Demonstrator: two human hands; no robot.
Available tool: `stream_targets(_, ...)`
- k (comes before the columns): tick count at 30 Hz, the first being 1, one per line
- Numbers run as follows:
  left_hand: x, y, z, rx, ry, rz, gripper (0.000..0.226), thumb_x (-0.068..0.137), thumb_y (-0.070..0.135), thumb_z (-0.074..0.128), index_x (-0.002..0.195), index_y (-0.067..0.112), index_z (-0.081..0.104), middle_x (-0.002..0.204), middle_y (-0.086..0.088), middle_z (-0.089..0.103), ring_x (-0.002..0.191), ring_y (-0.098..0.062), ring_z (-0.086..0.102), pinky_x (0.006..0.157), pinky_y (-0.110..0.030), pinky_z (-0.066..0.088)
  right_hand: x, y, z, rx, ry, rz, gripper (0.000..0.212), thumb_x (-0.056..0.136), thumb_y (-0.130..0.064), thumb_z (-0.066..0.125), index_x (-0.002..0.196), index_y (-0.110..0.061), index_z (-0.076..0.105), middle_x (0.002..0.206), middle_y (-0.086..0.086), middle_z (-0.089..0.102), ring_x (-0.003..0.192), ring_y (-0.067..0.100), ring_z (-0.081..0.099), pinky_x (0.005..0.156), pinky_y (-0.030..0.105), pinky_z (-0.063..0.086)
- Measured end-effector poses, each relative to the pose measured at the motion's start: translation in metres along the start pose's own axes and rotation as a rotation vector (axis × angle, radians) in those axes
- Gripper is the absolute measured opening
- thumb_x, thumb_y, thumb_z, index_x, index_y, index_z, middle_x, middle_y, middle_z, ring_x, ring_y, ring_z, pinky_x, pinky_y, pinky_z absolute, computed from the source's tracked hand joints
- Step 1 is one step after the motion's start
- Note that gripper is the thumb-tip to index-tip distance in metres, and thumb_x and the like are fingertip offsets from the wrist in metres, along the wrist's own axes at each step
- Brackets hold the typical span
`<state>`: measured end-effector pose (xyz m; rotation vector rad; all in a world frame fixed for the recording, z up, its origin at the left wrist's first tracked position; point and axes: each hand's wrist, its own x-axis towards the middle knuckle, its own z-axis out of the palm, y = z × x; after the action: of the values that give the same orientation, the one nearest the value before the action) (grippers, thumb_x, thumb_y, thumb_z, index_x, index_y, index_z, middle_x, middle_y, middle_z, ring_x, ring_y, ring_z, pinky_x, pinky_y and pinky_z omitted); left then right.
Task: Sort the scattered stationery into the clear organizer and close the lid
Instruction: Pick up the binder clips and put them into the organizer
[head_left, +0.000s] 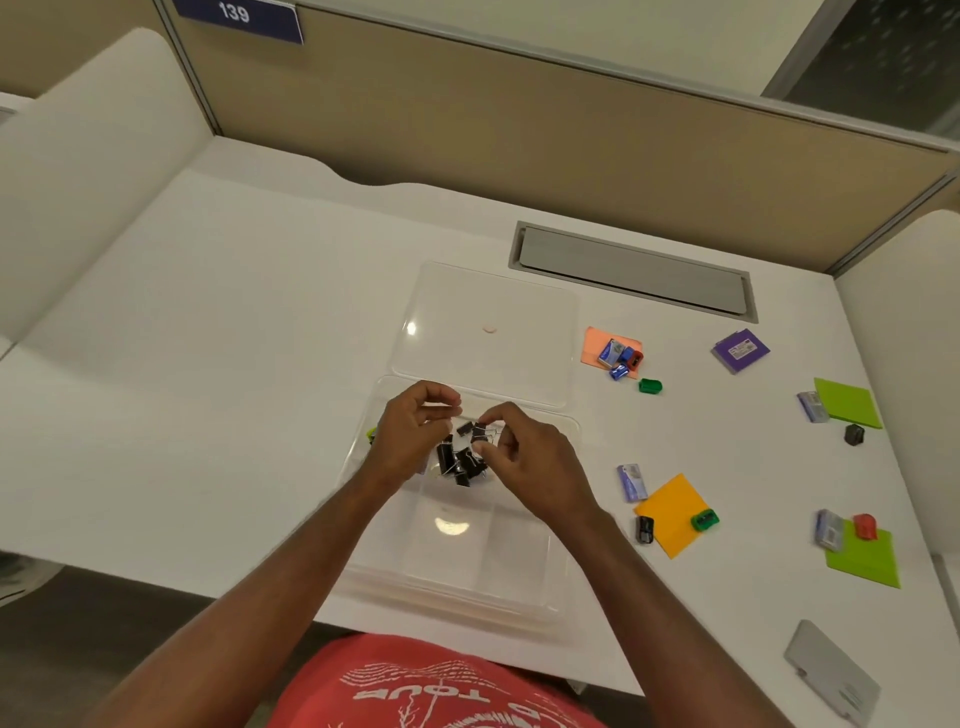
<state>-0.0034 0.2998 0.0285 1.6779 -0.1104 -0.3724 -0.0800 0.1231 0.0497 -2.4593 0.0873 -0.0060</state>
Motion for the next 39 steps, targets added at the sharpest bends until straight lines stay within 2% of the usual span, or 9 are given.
stream_targets(3,0.001,-0.001,-0.011,0.055,-0.004,0.033,0.031,0.082,-0.010,0.060,0.101,0.013,0.068,0.102,0.002,0.074,0.101,-0.010,0.070,0.088,-0.026,0.055,0.010,-0.006,0.008,-0.010,-0.033,-0.005,0.025,0.089,-0.045,0.058,0.113,-0.044,0.052,0.076,-0.016,0.061,0.076,0.000,0.058,0.065,0.024,0.051)
stream_targets(6,0.002,0.001,-0.019,0.078,-0.014,0.068,0.024,0.086,-0.003,0.063,0.100,0.016,0.069,0.102,0.005,0.073,0.102,-0.009,0.068,0.093,-0.031,0.055,0.016,-0.009,0.013,-0.044,-0.053,-0.019,0.030,0.089,-0.045,0.059,0.118,-0.045,0.052,0.098,-0.022,0.064,0.089,-0.002,0.058,0.073,0.019,0.047)
stream_targets(11,0.001,0.009,-0.028,0.246,-0.109,0.211,0.029,0.090,0.016,0.067,0.117,0.026,0.065,0.119,0.017,0.065,0.118,-0.002,0.057,0.105,-0.030,0.045,0.013,-0.005,0.015,-0.073,0.012,-0.020,0.034,0.092,-0.040,0.061,0.126,-0.041,0.054,0.128,-0.020,0.057,0.116,0.001,0.052,0.095,0.029,0.050)
stream_targets(13,0.001,0.010,-0.029,0.365,-0.164,0.276,0.040,0.091,0.026,0.068,0.130,0.030,0.058,0.133,0.017,0.059,0.128,-0.002,0.048,0.114,-0.035,0.036,0.009,0.000,0.014,-0.109,0.041,-0.005,0.044,0.093,-0.040,0.061,0.136,-0.038,0.050,0.145,-0.014,0.048,0.132,0.008,0.043,0.107,0.032,0.044)
stream_targets(16,0.002,0.010,-0.024,0.568,-0.236,0.358,0.061,0.092,0.038,0.066,0.147,0.032,0.041,0.153,0.012,0.040,0.149,-0.008,0.022,0.125,-0.040,0.008,0.003,0.008,0.010,-0.192,0.047,0.033,0.064,0.094,-0.042,0.061,0.151,-0.036,0.032,0.164,-0.007,0.018,0.150,0.013,0.020,0.117,0.032,0.025)
stream_targets(20,0.003,0.009,-0.004,0.675,-0.247,0.446,0.072,0.093,0.047,0.062,0.154,0.030,0.029,0.165,0.006,0.017,0.153,-0.010,0.001,0.124,-0.039,0.000,-0.007,0.022,0.002,-0.282,0.065,0.108,0.079,0.094,-0.054,0.054,0.157,-0.037,0.010,0.166,-0.005,-0.009,0.154,0.016,-0.002,0.119,0.033,0.010)
stream_targets(26,0.005,0.009,0.035,0.786,-0.322,0.465,0.082,0.093,0.058,0.053,0.158,0.035,0.009,0.167,0.008,-0.007,0.152,-0.010,-0.015,0.123,-0.045,-0.009,-0.031,0.049,-0.021,-0.364,0.083,0.224,0.085,0.092,-0.069,0.038,0.157,-0.034,-0.004,0.165,-0.002,-0.018,0.153,0.019,-0.012,0.121,0.038,0.005)
stream_targets(30,0.005,0.012,0.063,0.868,-0.375,0.482,0.084,0.094,0.061,0.049,0.158,0.033,0.003,0.166,0.006,-0.011,0.152,-0.013,-0.016,0.123,-0.051,-0.008,-0.049,0.068,-0.039,-0.413,0.086,0.289,0.087,0.089,-0.073,0.026,0.156,-0.031,-0.011,0.164,0.000,-0.021,0.152,0.019,-0.016,0.125,0.043,0.007)
stream_targets(39,0.000,0.017,0.133,0.965,-0.480,0.464,0.086,0.094,0.064,0.046,0.158,0.031,0.000,0.166,0.003,-0.010,0.153,-0.017,-0.014,0.122,-0.053,-0.008,-0.096,0.122,-0.076,-0.335,0.105,0.404,0.089,0.089,-0.070,0.034,0.156,-0.030,-0.009,0.163,-0.002,-0.023,0.151,0.018,-0.017,0.124,0.042,0.004)
